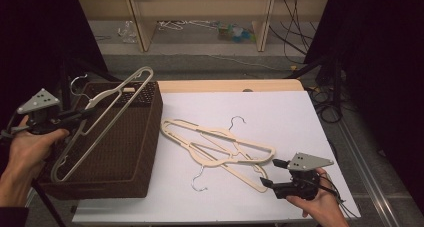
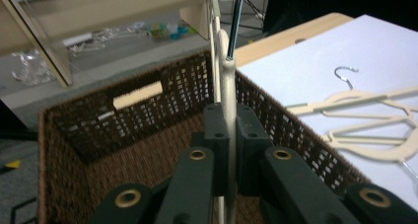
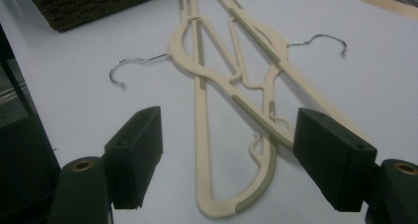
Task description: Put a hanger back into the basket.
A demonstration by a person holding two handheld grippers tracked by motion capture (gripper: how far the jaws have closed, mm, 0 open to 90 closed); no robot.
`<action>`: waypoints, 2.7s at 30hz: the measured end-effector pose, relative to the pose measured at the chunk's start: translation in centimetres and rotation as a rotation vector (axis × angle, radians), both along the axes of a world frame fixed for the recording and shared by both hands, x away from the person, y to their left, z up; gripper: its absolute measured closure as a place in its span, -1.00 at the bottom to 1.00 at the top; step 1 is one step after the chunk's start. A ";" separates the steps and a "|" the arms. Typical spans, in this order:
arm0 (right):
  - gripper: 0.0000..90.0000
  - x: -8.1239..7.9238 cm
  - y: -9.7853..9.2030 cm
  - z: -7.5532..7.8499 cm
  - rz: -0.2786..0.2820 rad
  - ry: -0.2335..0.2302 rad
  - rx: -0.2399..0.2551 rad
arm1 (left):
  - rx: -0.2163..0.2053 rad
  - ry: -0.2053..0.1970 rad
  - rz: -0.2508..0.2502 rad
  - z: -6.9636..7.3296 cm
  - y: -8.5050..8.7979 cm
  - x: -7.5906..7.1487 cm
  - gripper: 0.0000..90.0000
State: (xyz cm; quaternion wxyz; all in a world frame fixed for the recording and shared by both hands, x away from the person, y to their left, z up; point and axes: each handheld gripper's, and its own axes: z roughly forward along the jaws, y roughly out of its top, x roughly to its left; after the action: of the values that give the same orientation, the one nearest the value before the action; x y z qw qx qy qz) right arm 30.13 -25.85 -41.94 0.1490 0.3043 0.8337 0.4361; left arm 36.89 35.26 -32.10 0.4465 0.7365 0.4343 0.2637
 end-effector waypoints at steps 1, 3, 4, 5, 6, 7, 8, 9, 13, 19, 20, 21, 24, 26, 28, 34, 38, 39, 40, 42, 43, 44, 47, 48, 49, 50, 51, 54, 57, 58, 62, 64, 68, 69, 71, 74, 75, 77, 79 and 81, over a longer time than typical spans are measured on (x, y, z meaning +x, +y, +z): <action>-0.37 0.0 0.0 0.0 0.000 0.001 0.000 | -0.001 0.008 0.000 -0.3 0.2 0.1 0.90; -0.37 0.0 0.0 0.0 0.000 0.003 -0.002 | 0.004 0.030 0.002 -0.9 0.3 0.5 0.90; -0.37 0.0 0.1 0.0 -0.001 0.003 -0.004 | 0.008 0.043 0.006 -1.2 0.3 0.7 0.90; -0.37 0.0 0.1 -0.1 -0.003 0.005 -0.003 | 0.003 0.054 0.004 -1.5 0.3 0.9 0.90; -0.37 -0.1 0.1 0.0 -0.001 0.011 -0.006 | 0.005 0.068 0.007 -1.8 0.3 1.2 0.90; -0.37 0.0 0.1 -0.1 0.002 0.003 -0.010 | 0.007 0.080 0.009 -2.1 0.3 1.5 0.90; -0.37 0.0 0.1 -0.1 0.002 0.004 -0.009 | 0.011 0.094 0.007 -2.5 0.3 1.8 0.90; -0.37 0.0 0.1 -0.1 0.002 0.004 -0.008 | 0.010 0.105 0.009 -2.9 0.2 2.1 0.90; -0.37 0.0 0.1 -0.1 0.001 0.006 -0.006 | 0.006 0.150 0.019 -4.2 0.2 2.9 0.90; -0.37 0.0 0.1 -0.2 0.006 0.004 -0.006 | 0.007 0.199 0.041 -5.8 0.9 4.1 0.89; -0.37 0.0 0.1 -0.2 0.007 0.006 -0.005 | 0.006 0.199 0.049 -6.0 0.9 4.2 0.88; -0.37 0.0 0.1 -0.2 0.007 0.005 -0.006 | 0.016 0.199 0.055 -6.1 1.0 4.2 0.87; -0.37 0.0 0.1 -0.2 0.005 0.003 -0.007 | 0.089 0.220 0.064 -6.2 1.4 4.3 0.80; -0.37 0.0 0.1 -0.2 0.010 0.010 -0.006 | 0.083 0.219 0.106 -6.5 1.3 4.4 0.67; -0.37 0.0 0.2 -0.2 0.011 0.010 -0.006 | 0.096 0.219 0.137 -6.5 1.4 4.4 0.65; -0.37 0.0 0.1 -0.2 0.009 0.011 -0.007 | 0.150 0.246 0.231 -6.5 1.8 4.2 0.26; -0.37 0.0 0.1 -0.2 0.010 0.010 -0.006 | 0.115 0.242 0.298 -6.2 1.4 3.6 0.03; -0.37 0.0 0.1 -0.2 0.010 0.006 -0.006 | 0.107 0.231 0.312 -6.0 1.3 3.4 -0.02; -0.37 0.1 0.1 -0.2 0.009 0.005 -0.007 | 0.103 0.221 0.310 -5.8 1.1 3.1 -0.05; -0.37 0.1 0.1 -0.3 0.008 0.006 -0.005 | 0.059 0.192 0.308 -5.5 0.3 2.6 -0.15; -0.37 0.0 0.1 -0.3 0.008 0.008 -0.003 | 0.042 0.182 0.287 -5.3 -0.3 2.2 -0.19; -0.37 0.0 0.1 -0.3 0.008 0.008 -0.002 | 0.029 0.167 0.259 -5.1 -0.9 1.8 -0.22; -0.37 0.1 0.2 -0.4 0.011 -0.001 -0.003 | -0.018 0.116 0.180 -4.5 -3.2 0.5 -0.31; -0.37 0.1 0.2 -0.4 0.007 -0.001 0.003 | -0.033 0.103 0.157 -4.3 -4.1 0.1 -0.34; -0.38 0.1 0.2 -0.6 0.003 0.001 0.008 | -0.050 0.085 0.134 -4.1 -4.9 -0.4 -0.38; -0.38 0.1 0.2 -0.6 0.007 0.005 0.018 | -0.061 0.068 0.103 -4.0 -5.8 -0.8 -0.41; -0.38 0.1 0.2 -0.6 0.007 0.005 0.018 | -0.076 0.054 0.077 -3.8 -6.7 -1.2 -0.41; -0.44 0.2 0.1 -0.9 0.005 0.002 0.023 | -0.101 0.024 -0.010 -3.5 -9.1 -2.4 -0.44; -0.49 0.3 0.0 -1.0 -0.010 -0.008 0.036 | -0.126 -0.013 -0.073 -3.4 -11.4 -3.5 -0.49; -0.53 0.4 -0.1 -1.1 -0.020 -0.019 0.055 | -0.141 -0.029 -0.106 -3.5 -12.6 -4.2 -0.55; -0.56 0.4 -0.3 -1.0 -0.020 -0.028 0.068 | -0.176 -0.040 -0.170 -3.9 -14.7 -5.4 -0.63; -0.57 0.4 -0.3 -1.1 -0.015 -0.029 0.071 | -0.182 -0.042 -0.180 -4.1 -15.2 -5.8 -0.63; -0.57 0.4 -0.2 -1.2 -0.004 -0.014 0.071 | -0.160 -0.051 -0.237 -5.5 -16.8 -6.9 -0.64; -0.58 0.4 -0.2 -1.2 -0.002 -0.009 0.069 | -0.149 -0.051 -0.246 -5.9 -17.2 -7.2 -0.64; -0.58 0.3 -0.2 -1.2 -0.004 -0.033 0.065 | -0.133 -0.041 -0.264 -6.8 -18.0 -7.8 -0.64; -0.57 0.1 0.1 -1.3 0.000 -0.019 0.059 | -0.107 -0.035 -0.294 -8.0 -18.9 -8.5 -0.64; -0.57 0.1 0.1 -1.3 0.000 -0.019 0.059 | -0.095 -0.042 -0.293 -8.4 -19.1 -8.6 -0.64; -0.57 0.1 0.1 -1.3 -0.004 -0.021 0.061 | -0.081 -0.055 -0.284 -8.9 -19.2 -8.7 -0.63; -0.57 0.1 0.1 -1.4 -0.004 -0.020 0.058 | -0.103 -0.052 -0.274 -9.2 -19.3 -8.7 -0.64; -0.57 0.2 0.1 -1.4 0.009 -0.005 0.056 | -0.105 -0.052 -0.281 -9.4 -19.4 -8.8 -0.64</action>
State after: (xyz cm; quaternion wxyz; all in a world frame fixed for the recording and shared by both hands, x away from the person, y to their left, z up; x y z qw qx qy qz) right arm 30.32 -25.73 -43.34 0.1406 0.3037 0.8220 0.4607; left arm 28.11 15.90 -41.55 0.5278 0.7587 0.3285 0.1946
